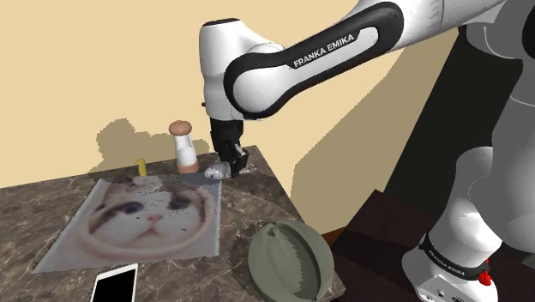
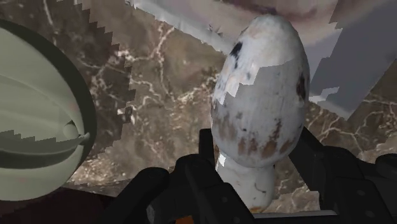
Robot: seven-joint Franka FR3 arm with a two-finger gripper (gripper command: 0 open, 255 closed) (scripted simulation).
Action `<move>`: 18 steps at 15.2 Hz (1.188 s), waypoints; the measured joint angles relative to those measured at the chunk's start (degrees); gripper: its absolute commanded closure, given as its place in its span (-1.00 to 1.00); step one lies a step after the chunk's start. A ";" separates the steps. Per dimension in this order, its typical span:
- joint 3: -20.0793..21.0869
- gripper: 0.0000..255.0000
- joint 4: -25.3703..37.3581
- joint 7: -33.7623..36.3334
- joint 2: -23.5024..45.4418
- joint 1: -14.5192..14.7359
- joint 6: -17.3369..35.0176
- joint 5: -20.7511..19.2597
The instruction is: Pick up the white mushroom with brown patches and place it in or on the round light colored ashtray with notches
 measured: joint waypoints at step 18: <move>8.20 1.00 -29.23 12.34 -28.21 8.55 1.23 7.37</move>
